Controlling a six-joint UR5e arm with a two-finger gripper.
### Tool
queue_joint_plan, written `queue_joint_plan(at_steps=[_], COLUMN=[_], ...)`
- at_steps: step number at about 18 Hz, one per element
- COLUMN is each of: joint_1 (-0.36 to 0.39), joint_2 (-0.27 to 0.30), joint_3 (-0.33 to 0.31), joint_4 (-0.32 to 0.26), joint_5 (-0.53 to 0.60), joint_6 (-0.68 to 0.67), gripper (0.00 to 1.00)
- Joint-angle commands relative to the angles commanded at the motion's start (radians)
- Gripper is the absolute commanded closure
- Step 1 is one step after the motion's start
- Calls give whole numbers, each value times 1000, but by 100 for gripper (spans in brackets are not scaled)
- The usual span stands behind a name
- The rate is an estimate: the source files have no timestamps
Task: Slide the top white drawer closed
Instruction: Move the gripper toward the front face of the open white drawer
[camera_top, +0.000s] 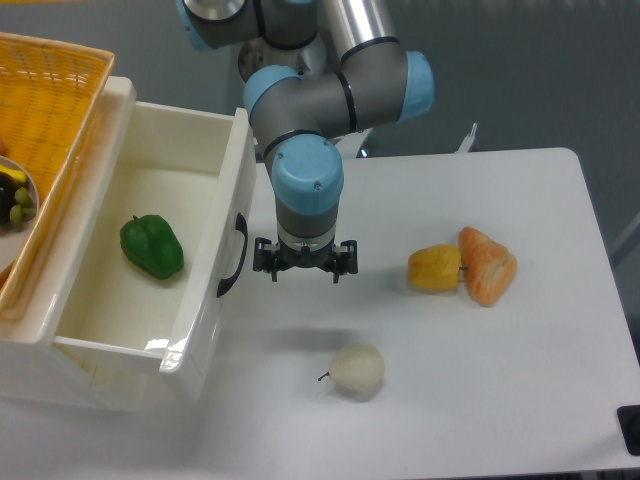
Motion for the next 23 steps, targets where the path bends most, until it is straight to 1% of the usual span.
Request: queue_joint_plan(at_steps=[13, 19, 23], joint_1=[-29, -61, -63], joint_2=[5, 12, 11], joint_3=[2, 2, 5], joint_4=[0, -2, -2], joint_5=[2, 2, 0], joint_6=[-3, -5, -3], gripper=[0, 0, 0])
